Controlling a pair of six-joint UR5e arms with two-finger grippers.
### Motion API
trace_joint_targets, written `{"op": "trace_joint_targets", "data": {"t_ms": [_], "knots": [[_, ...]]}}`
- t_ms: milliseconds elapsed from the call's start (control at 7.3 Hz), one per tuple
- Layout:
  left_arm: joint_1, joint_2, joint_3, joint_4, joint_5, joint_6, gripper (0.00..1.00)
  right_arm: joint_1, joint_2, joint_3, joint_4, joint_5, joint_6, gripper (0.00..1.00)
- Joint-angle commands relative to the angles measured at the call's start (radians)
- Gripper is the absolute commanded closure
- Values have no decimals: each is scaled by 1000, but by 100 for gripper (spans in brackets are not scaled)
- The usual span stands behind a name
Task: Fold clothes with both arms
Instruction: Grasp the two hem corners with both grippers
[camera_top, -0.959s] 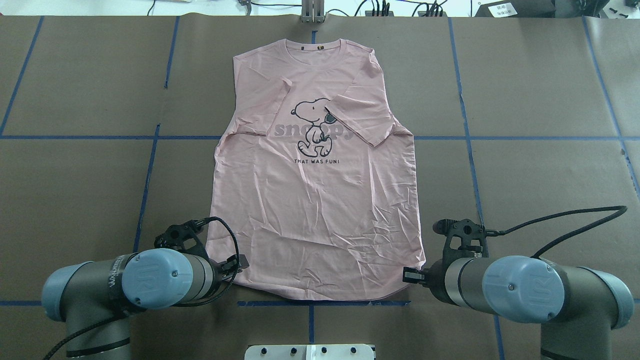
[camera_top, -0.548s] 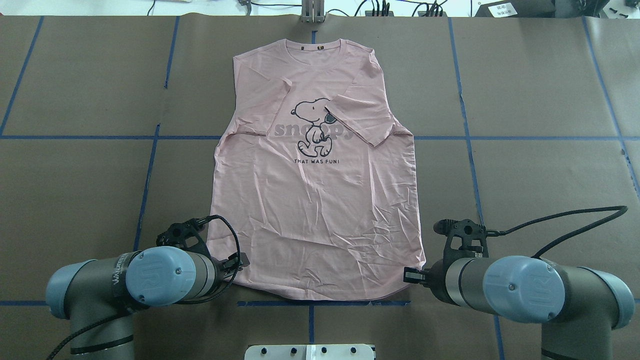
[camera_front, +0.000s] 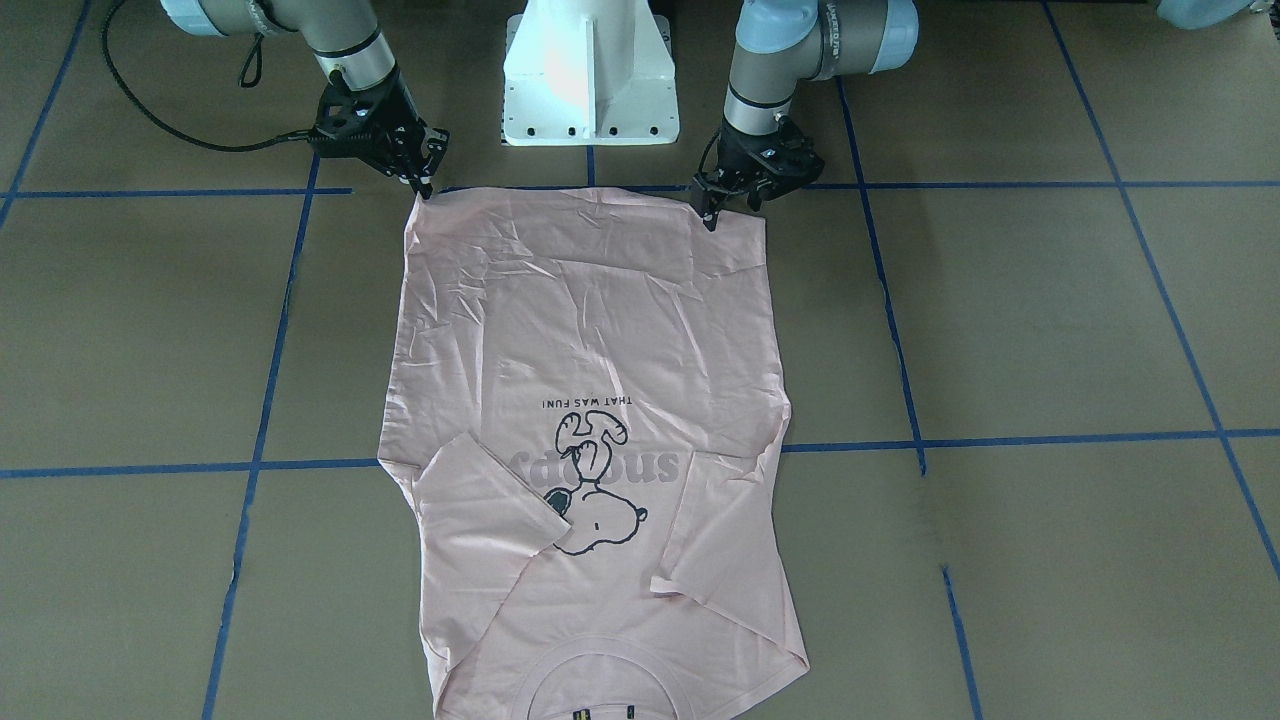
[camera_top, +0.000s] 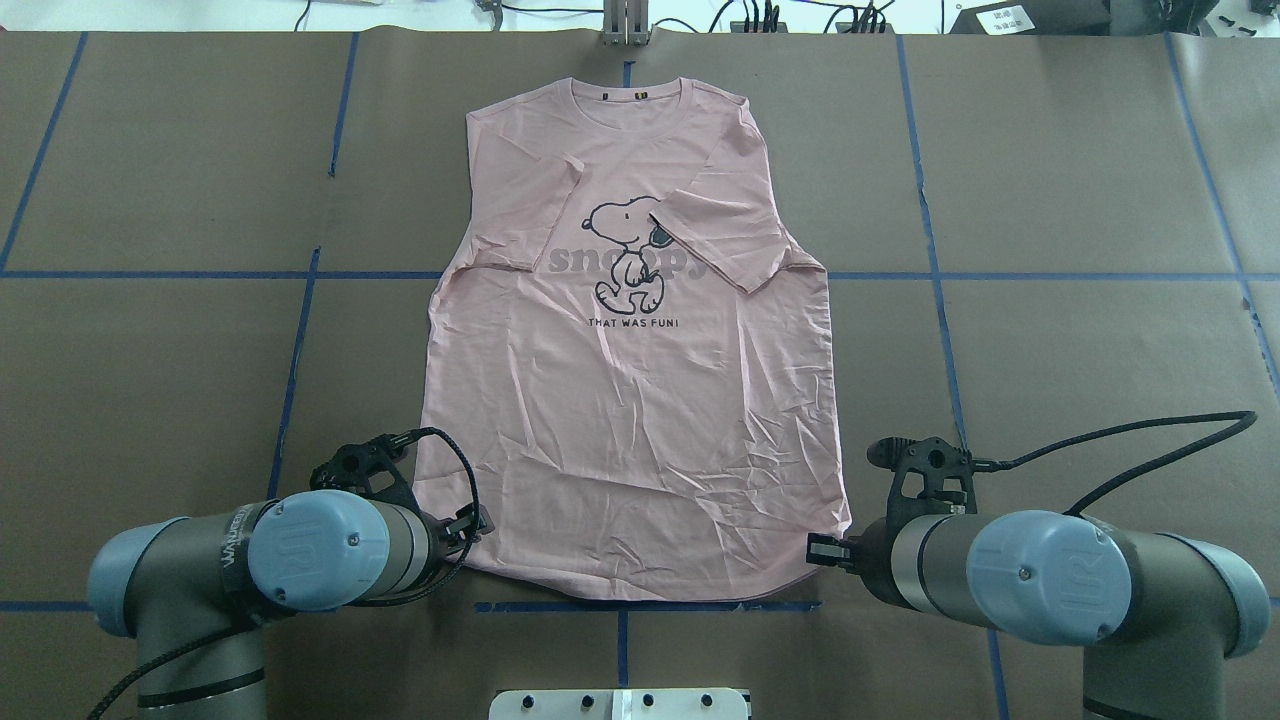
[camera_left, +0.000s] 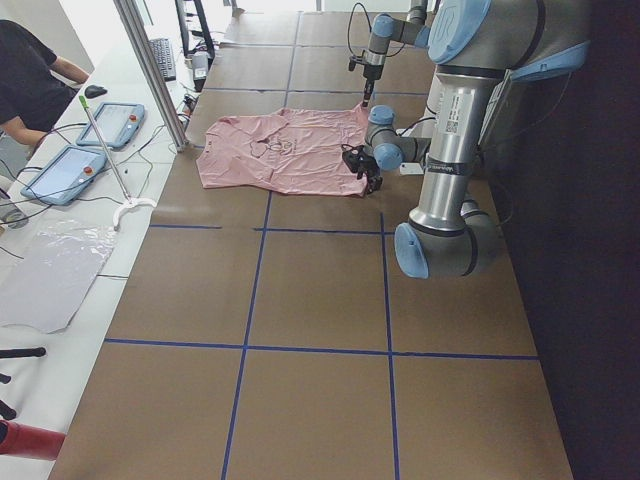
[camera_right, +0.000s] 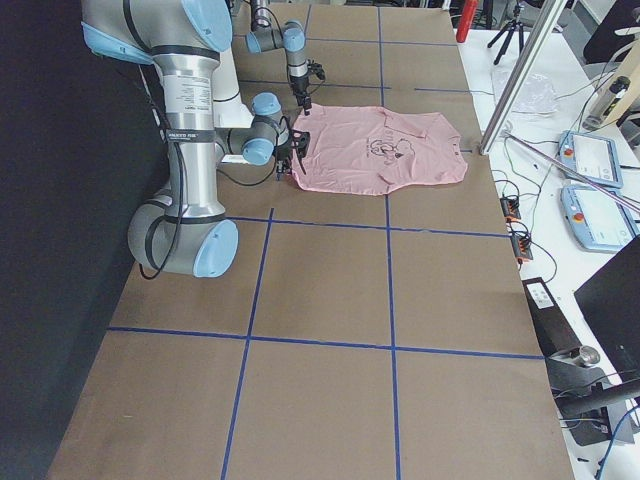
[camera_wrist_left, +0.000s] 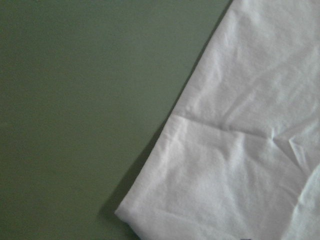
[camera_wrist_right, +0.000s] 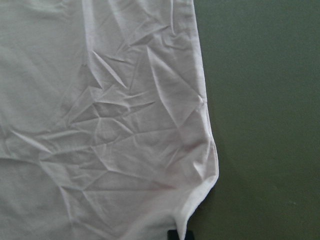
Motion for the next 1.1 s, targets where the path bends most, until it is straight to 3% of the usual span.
{"op": "trace_joint_targets", "data": {"t_ms": [0,137,274,685,959], "knots": [[0,7,-3,1,0,-1,68,0,1,-1,0,0,0,100],[0,4,-3,1,0,-1,91,0,0,-1,0,2,0,100],[-1,5,-6,1,0,-1,100,5,0,-1,0,3,0,100],[-9,8,-53,36,-3,11,100,12,-2,1,0,8,0,100],[-9,8,-84,76,-3,13,100,44,-46,50,0,46,-8,100]]}}
